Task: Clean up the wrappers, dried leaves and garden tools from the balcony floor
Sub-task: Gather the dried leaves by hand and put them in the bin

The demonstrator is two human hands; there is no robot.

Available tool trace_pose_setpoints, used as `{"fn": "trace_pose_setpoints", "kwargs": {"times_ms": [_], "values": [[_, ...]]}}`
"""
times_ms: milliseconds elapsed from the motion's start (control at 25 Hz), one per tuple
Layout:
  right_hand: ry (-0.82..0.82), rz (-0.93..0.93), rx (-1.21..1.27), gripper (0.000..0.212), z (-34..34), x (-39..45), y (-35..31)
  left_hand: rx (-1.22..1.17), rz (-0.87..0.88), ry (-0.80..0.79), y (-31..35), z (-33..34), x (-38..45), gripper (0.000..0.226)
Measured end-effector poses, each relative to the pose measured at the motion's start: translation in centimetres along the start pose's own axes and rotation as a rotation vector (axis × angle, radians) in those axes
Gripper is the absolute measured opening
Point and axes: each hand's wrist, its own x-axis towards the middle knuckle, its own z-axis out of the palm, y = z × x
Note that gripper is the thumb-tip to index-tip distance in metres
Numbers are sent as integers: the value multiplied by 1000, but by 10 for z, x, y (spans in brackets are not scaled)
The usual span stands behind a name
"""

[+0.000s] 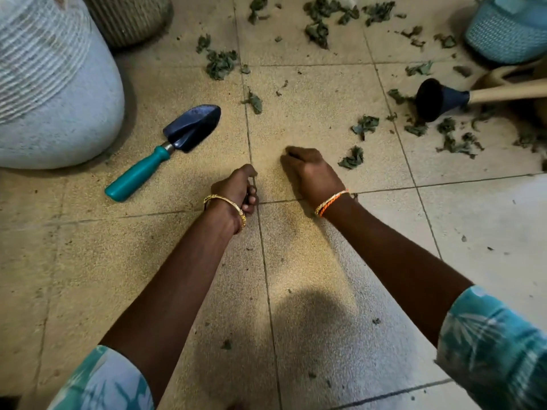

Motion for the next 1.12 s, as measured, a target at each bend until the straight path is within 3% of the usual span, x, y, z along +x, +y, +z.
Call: {"fn": "trace_pose_setpoints", "kwargs": {"times_ms": [120,320,440,520,680,760,880,960,1040,1120], "values": [[62,-29,33,13,-14,-4,4,58,15,-22,9,15,5,30],[147,517,605,15,-66,-13,7,221,-90,-180,26,49,-7,40],[139,665,859,23,-110,-4,-3,357,-128,-346,55,77,-31,47],[148,681,872,27,-137,7,-5,473,-108,-406,78,99,-50,51],[325,740,813,35,-187,20,-12,591,-56,-464,113,135,-87,49],[298,718,680,25,-207,26,-8,545,-15,-460,127,147,-96,42],[295,809,673,7,-223,24,13,542,35,-415,142,160,-91,35],[81,783,542,13,-207,10,33,564,11,-408,145,162,-77,30],[-261,634,270,47,-167,-9,43,593,-33,-436,145,160,-60,27],[-464,480,125,82,-122,-23,47,621,-68,-441,142,154,-41,30]]}}
